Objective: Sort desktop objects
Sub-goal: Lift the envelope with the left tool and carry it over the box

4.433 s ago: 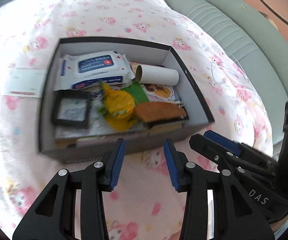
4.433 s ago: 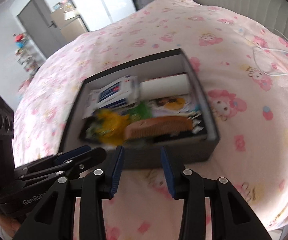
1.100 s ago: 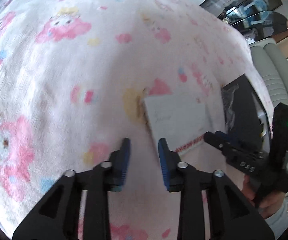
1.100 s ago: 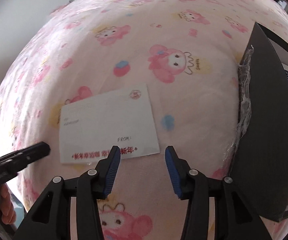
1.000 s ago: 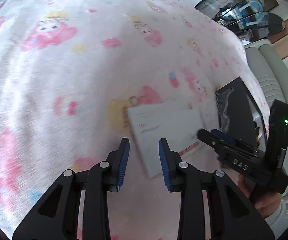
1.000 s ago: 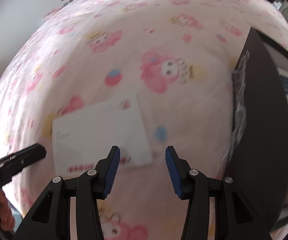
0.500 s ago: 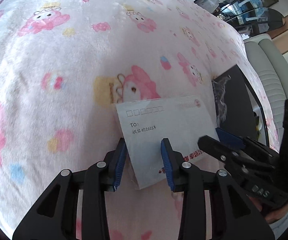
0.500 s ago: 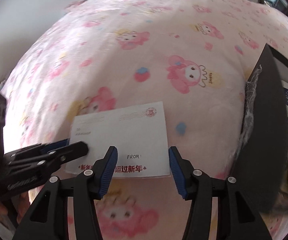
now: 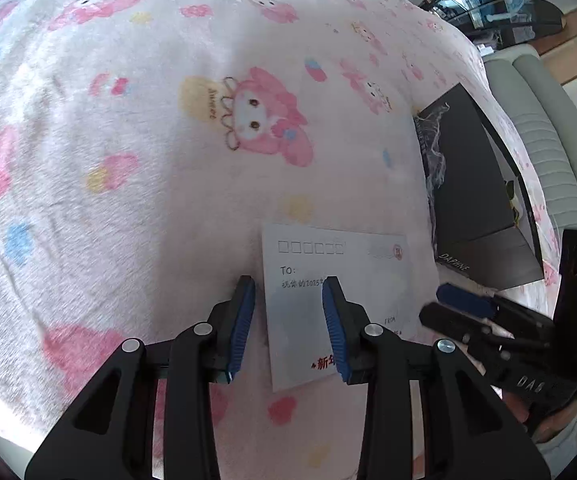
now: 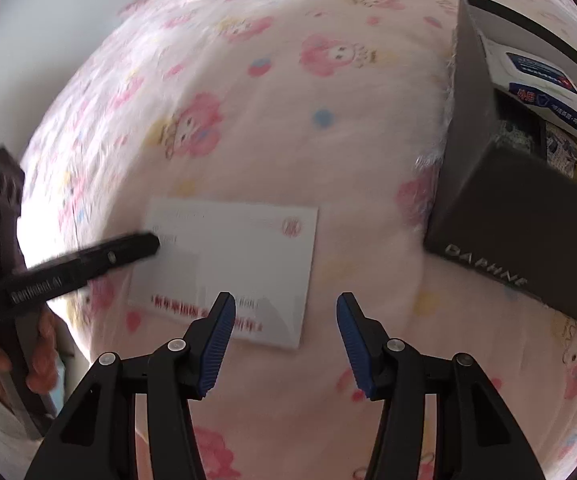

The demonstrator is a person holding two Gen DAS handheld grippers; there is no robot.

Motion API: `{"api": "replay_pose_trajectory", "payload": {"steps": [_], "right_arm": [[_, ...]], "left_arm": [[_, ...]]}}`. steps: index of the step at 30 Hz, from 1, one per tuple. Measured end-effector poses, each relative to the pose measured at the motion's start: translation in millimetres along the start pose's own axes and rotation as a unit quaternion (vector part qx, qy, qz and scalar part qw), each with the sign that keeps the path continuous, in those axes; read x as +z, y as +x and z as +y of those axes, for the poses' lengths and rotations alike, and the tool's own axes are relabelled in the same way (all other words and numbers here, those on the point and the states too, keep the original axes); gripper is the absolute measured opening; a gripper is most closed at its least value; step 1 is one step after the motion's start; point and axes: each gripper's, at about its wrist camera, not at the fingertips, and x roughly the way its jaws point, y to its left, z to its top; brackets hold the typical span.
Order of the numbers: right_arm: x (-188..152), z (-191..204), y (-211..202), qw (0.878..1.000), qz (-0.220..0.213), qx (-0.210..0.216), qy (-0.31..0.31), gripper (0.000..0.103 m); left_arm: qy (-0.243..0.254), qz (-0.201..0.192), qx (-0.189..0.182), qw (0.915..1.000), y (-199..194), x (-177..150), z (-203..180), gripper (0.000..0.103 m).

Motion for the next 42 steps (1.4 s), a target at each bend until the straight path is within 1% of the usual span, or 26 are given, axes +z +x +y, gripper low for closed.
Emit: {"api": "replay_pose_trajectory", "payload": {"steps": [2, 4, 6, 8, 10, 12, 17, 21, 25, 27, 29, 31, 33, 37, 39, 42], "right_arm": [[5.0, -1.0, 8.6, 1.000, 0.001, -0.007, 0.002, 0.049], [7.1, 0.1, 22.4, 1.000, 0.016, -0.011, 0.000, 0.049], [6.5, 2.9, 33.7, 1.000, 0.028, -0.003, 0.000, 0.049], [5.3, 8.5, 32.5, 1.000, 0.024, 0.009, -0.004, 0.049], [2.4, 16.7, 22.9, 1.000, 0.013, 0.002, -0.022, 0.049], [-0.1, 19.7, 10.8, 0.999, 0.001, -0.005, -0.033, 0.048], [-5.1, 5.3, -30.8, 0.999, -0.035, 0.002, -0.012, 0.048], [-6.0, -8.1, -66.6, 0.997, -0.070, -0.009, 0.000, 0.048], [-13.0, -40.7, -114.2, 0.993, -0.113, -0.031, 0.026, 0.048], [-14.8, -61.9, -136.2, 0.989, -0.131, -0.041, 0.045, 0.048], [-15.7, -84.1, -154.6, 0.985, -0.150, -0.052, 0.065, 0.048], [-16.2, -105.6, -172.2, 0.980, -0.167, -0.064, 0.084, 0.048], [-14.0, -126.8, -184.9, 0.976, -0.175, -0.080, 0.101, 0.048], [-4.1, -173.3, -197.4, 0.968, -0.185, -0.111, 0.129, 0.048], [-4.1, -191.6, -206.1, 0.966, -0.186, -0.115, 0.142, 0.048], [1.1, -217.8, -209.9, 0.962, -0.189, -0.120, 0.157, 0.048]], "left_arm": [[-0.002, 0.005, 0.012, 0.9999, 6.7, 0.4, -2.0, 0.038], [0.001, 0.004, 0.018, 0.9998, 7.3, -2.5, -6.0, 0.038], [0.007, 0.002, 0.019, 0.9998, 5.7, -5.8, -10.9, 0.038], [0.019, 0.000, 0.021, 0.9996, 2.0, -9.4, -18.4, 0.038], [0.032, -0.007, 0.035, 0.9988, -3.2, -12.9, -27.0, 0.038], [0.034, -0.008, 0.030, 0.9989, -7.5, -13.7, -32.6, 0.038], [0.052, -0.012, 0.005, 0.9986, -20.3, -12.8, -58.2, 0.038], [0.090, -0.024, -0.011, 0.9956, -33.8, -7.4, -100.1, 0.038], [0.137, -0.031, -0.043, 0.9892, -38.6, 3.3, -154.7, 0.038], [0.164, -0.029, -0.054, 0.9846, -33.2, 9.6, -185.2, 0.038], [0.196, -0.028, -0.064, 0.9780, -26.1, 16.7, -223.1, 0.038], [0.214, -0.027, -0.074, 0.9737, -19.2, 22.9, -251.7, 0.038], [0.227, -0.024, -0.083, 0.9699, -10.0, 29.0, -279.7, 0.038], [0.251, -0.017, -0.099, 0.9627, 11.1, 41.6, -331.9, 0.038], [0.261, -0.011, -0.099, 0.9602, 22.5, 44.9, -350.5, 0.038], [0.274, -0.001, -0.088, 0.9578, 46.6, 52.2, -375.9, 0.038]]}}
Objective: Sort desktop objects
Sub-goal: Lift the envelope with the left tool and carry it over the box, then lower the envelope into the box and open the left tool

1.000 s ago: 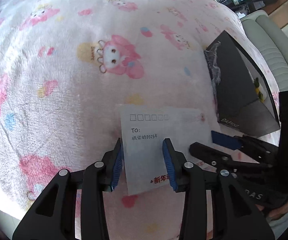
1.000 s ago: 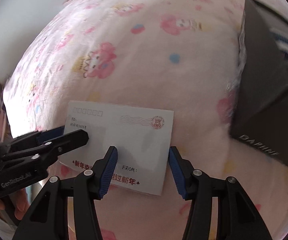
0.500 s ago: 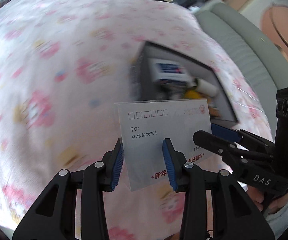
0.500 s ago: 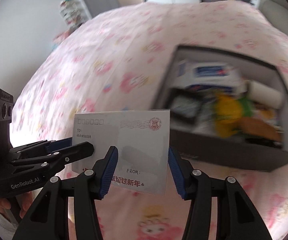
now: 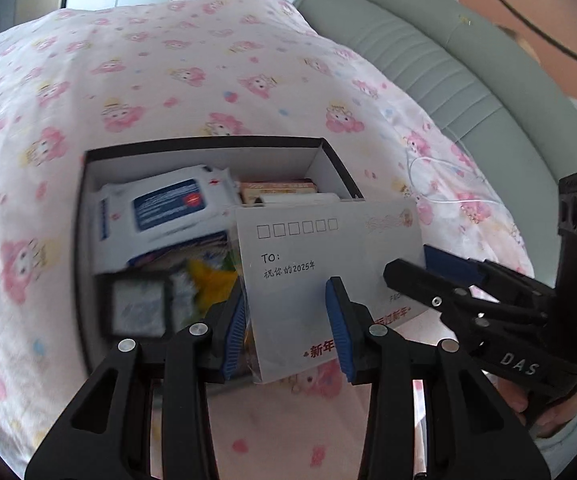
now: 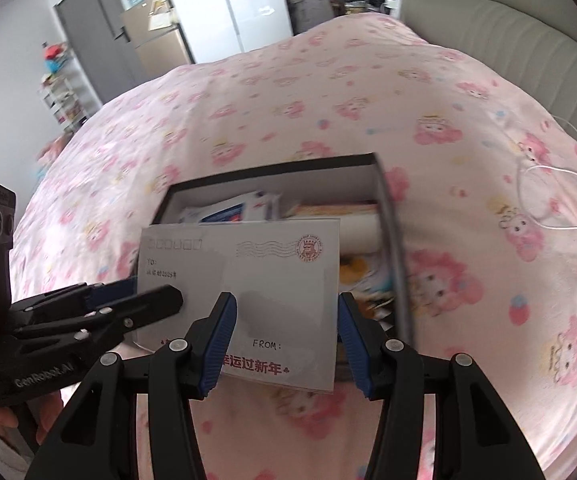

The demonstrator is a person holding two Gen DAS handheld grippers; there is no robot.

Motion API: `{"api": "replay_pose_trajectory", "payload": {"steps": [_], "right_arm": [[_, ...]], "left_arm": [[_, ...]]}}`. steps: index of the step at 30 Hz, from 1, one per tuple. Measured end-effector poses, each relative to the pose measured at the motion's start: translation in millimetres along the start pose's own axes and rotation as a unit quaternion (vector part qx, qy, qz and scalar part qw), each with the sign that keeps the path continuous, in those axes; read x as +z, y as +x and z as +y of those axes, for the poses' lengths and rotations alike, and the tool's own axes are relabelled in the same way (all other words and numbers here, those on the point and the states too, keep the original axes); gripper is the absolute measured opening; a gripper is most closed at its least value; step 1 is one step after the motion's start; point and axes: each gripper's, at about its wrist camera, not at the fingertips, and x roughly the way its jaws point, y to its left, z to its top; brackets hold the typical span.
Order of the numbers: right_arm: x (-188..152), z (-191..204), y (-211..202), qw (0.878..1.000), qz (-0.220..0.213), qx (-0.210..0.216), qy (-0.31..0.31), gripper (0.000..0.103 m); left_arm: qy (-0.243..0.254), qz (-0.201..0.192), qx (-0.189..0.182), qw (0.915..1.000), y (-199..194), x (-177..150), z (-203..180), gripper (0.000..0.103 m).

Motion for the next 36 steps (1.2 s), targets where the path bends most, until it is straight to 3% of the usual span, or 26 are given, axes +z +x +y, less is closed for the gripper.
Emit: {"api": "replay_pose_trajectory", "payload": {"steps": [5, 10, 18, 23, 26, 29, 32, 36], "right_arm": [[13.8, -22.8, 20.2, 1.000, 0.007, -0.018, 0.013, 0.048], [5.9, -32.4, 54.1, 0.999, 0.037, -0.025, 0.012, 0.048], [0.0, -26.9, 66.1, 0.997, 0.048, -0.053, -0.006, 0.048], [3.2, -28.4, 49.6, 0.998, 0.014, -0.057, 0.002, 0.048], [6.6, -26.9, 43.1, 0.998, -0.006, -0.066, 0.000, 0.048], [7.3, -23.5, 47.4, 0.998, 0.001, -0.061, -0.011, 0.048], [4.6, -22.3, 55.3, 0.998, 0.018, -0.057, -0.022, 0.048], [-4.3, -25.8, 67.6, 0.997, 0.043, -0.056, -0.019, 0.048]], "left_arm": [[0.006, 0.033, 0.017, 0.9993, 44.8, 13.4, -4.7, 0.038], [-0.008, 0.059, 0.024, 0.9979, 79.4, 6.9, 7.6, 0.038], [-0.014, 0.068, 0.021, 0.9974, 85.4, 11.1, 9.7, 0.042], [0.012, 0.020, 0.032, 0.9992, 60.1, 13.0, 1.3, 0.043], [0.014, 0.016, 0.033, 0.9992, 59.9, 13.7, -1.3, 0.042], [0.026, 0.036, 0.051, 0.9977, 74.7, 9.4, -3.9, 0.030], [0.024, 0.055, 0.056, 0.9966, 87.7, 3.9, -0.4, 0.029], [0.027, 0.050, 0.056, 0.9968, 89.2, 3.6, 0.7, 0.028]]}}
